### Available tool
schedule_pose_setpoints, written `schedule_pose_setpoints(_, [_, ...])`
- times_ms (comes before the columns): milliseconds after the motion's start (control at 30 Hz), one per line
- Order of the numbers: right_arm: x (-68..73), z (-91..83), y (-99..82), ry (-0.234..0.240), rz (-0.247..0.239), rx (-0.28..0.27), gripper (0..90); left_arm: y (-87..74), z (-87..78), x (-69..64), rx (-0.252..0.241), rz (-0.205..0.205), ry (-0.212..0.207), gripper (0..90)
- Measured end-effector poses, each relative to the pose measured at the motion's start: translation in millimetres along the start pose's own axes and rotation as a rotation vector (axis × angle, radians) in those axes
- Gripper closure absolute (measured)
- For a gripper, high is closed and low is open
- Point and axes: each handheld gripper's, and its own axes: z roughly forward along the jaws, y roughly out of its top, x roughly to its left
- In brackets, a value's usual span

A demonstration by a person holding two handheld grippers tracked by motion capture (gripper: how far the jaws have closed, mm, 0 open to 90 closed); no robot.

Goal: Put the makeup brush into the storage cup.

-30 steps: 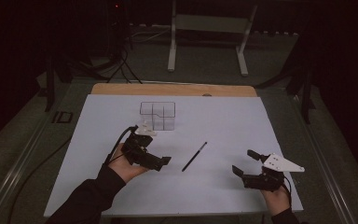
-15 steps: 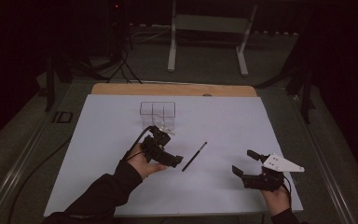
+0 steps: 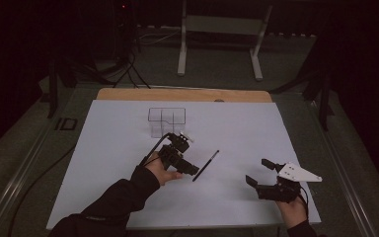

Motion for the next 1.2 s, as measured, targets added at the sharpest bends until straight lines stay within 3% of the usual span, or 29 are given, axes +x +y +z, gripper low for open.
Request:
schedule_pose_setpoints(300, [0.1,0.2,0.0,0.0,0.0,0.003,13.8,10.9,17.8,-8.6,0.087,0.007,-0.003,29.9])
schedule_pose_setpoints(500, [0.3,-0.1,0.2,0.0,-0.001,0.001,13.8,13.9,37.6,-13.5,0.155,0.016,-0.001,39.9])
schedule_pose_setpoints(800, [0.2,-0.2,0.1,-0.002,0.001,0.003,13.8,19.5,61.1,-14.1,0.198,-0.005,0.013,57.5])
schedule_pose_setpoints(1000, [0.3,-0.9,0.4,-0.002,0.001,0.002,13.8,22.6,74.0,-15.3,0.245,0.006,0.008,69.0])
schedule_pose_setpoints(1067, [0.5,-1.0,0.5,-0.002,0.001,0.001,13.8,22.9,76.4,-15.1,0.252,0.02,0.024,69.4])
schedule_pose_setpoints(1200, [0.9,-1.1,0.7,-0.002,0.001,0.001,13.8,22.4,79.8,-11.5,0.261,0.007,0.031,73.2])
